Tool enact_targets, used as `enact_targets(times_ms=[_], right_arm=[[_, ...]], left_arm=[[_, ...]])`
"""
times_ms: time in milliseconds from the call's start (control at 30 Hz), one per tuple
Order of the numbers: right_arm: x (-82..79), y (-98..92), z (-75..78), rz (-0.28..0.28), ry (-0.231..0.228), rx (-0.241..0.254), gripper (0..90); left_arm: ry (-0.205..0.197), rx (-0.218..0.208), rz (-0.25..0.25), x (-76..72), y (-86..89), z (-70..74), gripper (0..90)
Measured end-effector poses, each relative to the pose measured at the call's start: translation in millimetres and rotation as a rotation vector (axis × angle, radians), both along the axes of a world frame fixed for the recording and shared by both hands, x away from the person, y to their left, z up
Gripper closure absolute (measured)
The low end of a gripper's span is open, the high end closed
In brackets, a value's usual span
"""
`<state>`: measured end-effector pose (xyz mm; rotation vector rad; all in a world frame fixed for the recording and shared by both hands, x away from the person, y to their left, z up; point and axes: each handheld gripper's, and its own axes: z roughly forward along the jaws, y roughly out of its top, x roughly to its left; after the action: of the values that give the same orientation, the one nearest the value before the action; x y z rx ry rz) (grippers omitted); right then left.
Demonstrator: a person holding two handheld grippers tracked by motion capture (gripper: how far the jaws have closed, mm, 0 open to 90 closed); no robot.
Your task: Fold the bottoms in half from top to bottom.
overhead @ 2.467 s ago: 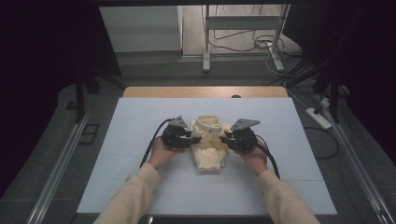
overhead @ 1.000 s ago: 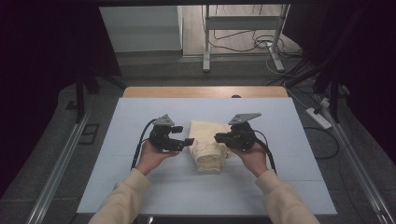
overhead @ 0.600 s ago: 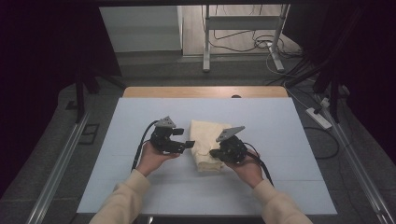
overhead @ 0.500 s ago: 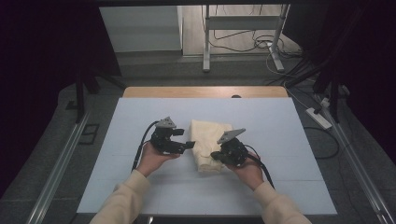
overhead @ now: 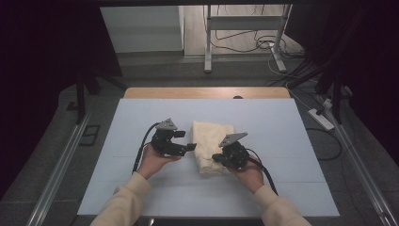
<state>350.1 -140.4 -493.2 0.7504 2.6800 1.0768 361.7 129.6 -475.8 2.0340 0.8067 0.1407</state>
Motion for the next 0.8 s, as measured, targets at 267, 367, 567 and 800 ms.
enact_targets(times_ms=[267, 367, 567, 800], right_arm=[[-1.2, -8.7, 14.7, 0.012, -0.042, 0.064, 88.2], [-3.2, -14.5, 21.2, 0.007, -0.059, 0.084, 87.3], [-6.3, -27.7, 24.6, -0.014, -0.058, 0.109, 83.5], [-10.6, -41.7, 22.5, -0.044, -0.064, 0.106, 61.1]], left_arm=[[0.008, 0.006, 0.004, -2.2, 1.8, -3.8, 23.2], [0.009, 0.004, 0.007, -4.0, 3.3, -4.2, 23.2], [0.005, 0.011, 0.014, -9.6, 7.5, -3.7, 23.2], [0.000, 0.027, 0.017, -17.0, 10.6, -3.4, 22.8]])
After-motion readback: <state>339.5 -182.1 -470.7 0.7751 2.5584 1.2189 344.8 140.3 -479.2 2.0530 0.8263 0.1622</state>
